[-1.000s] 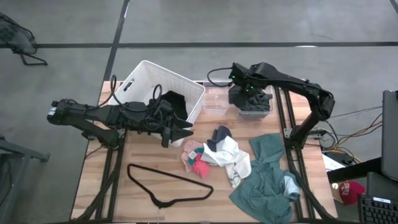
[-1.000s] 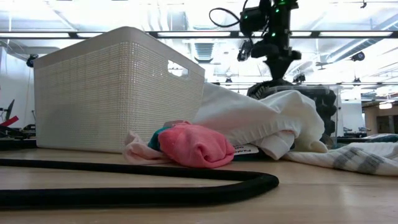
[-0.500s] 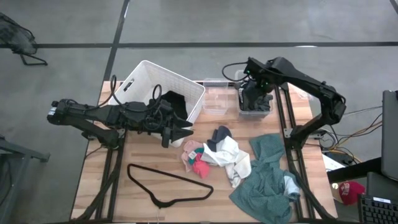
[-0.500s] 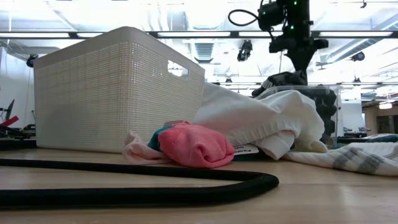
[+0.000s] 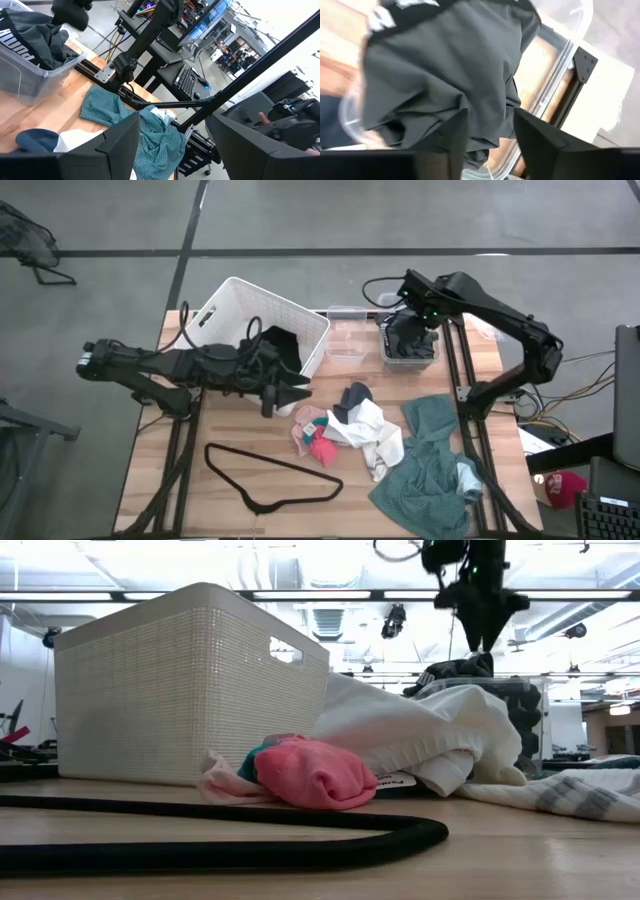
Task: Pick & Place Cloths
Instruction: Put the gray underwear into the right transparent bin, then put the white underwear into the right transparent bin
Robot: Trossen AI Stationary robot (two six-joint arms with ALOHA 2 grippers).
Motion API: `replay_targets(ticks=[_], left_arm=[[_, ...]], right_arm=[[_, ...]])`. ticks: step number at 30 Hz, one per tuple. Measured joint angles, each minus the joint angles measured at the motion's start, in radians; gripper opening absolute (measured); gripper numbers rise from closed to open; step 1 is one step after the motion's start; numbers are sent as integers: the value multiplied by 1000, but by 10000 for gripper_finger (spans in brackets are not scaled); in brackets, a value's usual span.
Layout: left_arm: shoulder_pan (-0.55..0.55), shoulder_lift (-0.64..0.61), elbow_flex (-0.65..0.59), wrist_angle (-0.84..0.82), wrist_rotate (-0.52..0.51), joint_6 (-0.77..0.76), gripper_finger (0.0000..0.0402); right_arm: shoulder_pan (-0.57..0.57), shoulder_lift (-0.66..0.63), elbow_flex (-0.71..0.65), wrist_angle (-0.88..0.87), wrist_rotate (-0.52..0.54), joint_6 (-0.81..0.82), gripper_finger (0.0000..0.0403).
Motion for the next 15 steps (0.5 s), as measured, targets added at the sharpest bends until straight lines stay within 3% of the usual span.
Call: replay_targets(ticks=[7,15], left_arm=[[11,55,0,4,14,15,250],[17,119,0,6,48,55,250]], right_arm=[[83,-131,29,73,-69,64,243],[314,-264,27,250,-173,77,284]])
